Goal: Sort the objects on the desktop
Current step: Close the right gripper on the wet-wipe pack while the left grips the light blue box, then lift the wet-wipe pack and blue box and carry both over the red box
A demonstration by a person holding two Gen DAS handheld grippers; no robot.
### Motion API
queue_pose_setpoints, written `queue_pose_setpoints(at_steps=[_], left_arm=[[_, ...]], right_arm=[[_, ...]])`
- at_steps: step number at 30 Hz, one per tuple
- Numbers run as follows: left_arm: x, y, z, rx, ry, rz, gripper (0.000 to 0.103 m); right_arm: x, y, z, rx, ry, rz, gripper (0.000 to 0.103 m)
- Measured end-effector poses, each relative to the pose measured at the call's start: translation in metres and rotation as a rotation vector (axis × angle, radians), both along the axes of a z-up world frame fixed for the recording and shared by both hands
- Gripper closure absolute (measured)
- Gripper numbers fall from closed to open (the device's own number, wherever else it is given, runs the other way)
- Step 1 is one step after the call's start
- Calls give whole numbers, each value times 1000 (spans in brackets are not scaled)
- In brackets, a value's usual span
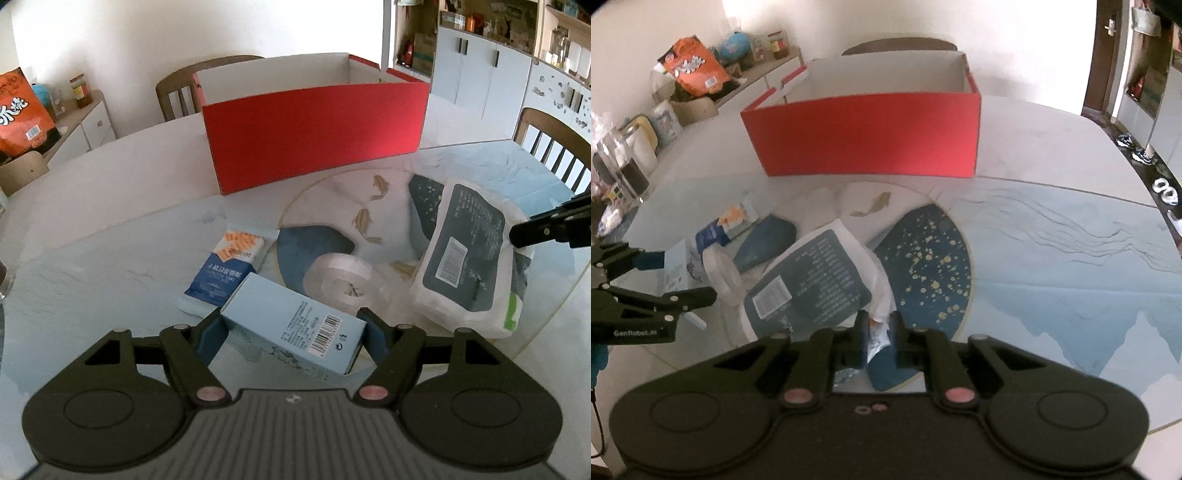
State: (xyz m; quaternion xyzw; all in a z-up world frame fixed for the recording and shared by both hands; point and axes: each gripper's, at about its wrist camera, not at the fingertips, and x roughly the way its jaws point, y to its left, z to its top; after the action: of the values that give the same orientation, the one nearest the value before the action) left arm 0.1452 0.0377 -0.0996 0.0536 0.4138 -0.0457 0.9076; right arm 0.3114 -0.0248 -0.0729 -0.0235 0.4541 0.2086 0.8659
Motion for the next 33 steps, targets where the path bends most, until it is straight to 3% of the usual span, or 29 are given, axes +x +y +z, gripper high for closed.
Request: queue_pose_setpoints(at_steps=[19, 33], left_arm=[[-1, -7, 45, -3, -40, -10, 28], [22, -19, 74, 10, -96, -51, 28]], right_arm=[[-1, -26, 45, 87, -65, -94, 94], [14, -31, 73, 96, -125, -129, 94]])
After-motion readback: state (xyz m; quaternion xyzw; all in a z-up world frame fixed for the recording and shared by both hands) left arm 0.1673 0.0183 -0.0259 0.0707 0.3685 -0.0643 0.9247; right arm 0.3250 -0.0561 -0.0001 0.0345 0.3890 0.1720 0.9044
